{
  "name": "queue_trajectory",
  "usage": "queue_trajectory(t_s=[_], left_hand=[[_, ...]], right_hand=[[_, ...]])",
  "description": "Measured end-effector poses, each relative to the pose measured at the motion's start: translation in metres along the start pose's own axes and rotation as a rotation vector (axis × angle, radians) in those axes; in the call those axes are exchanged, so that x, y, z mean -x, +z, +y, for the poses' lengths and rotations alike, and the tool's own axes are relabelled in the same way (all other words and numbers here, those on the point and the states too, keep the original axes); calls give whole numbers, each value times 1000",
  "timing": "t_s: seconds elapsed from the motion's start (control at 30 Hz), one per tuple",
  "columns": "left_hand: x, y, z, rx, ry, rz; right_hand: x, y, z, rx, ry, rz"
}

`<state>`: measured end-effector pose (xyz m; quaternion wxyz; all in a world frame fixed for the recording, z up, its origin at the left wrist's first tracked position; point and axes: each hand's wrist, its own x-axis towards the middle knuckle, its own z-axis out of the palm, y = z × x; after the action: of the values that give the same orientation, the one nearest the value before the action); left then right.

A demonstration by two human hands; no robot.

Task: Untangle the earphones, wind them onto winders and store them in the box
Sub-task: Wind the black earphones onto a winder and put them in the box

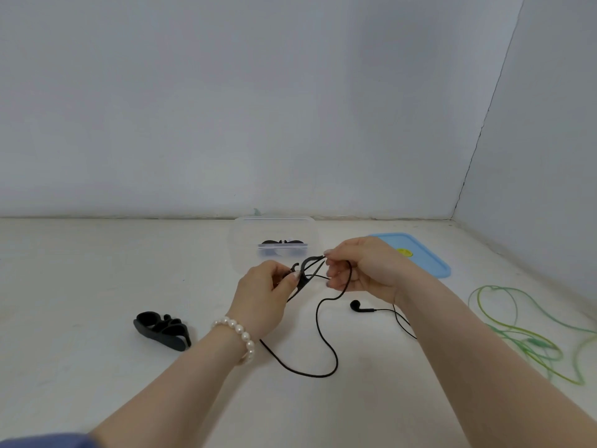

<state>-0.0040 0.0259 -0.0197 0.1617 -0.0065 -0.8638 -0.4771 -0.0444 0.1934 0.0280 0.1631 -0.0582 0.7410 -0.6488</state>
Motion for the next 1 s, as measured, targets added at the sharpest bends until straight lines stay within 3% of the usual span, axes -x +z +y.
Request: queue_trajectory(t_s=[0.2,0.47,0.6,0.83,0.9,1.0], left_hand=[[2,3,0,-47,-12,-34],[4,0,4,327,-181,-198],[4,-4,6,372,-225,-280],[-2,-5,5,365,-144,38],[-5,-10,6,365,-125,144],[-6,-15,7,433,-128,222]], right_hand=[[0,11,2,-9,-68,1],[1,11,1,-85,-101,72],[3,13,0,-58,-127,104],[10,24,-8,175,-253,155],[14,29,-10,236,-265,29],[17,34,-6,242,-175,-296]])
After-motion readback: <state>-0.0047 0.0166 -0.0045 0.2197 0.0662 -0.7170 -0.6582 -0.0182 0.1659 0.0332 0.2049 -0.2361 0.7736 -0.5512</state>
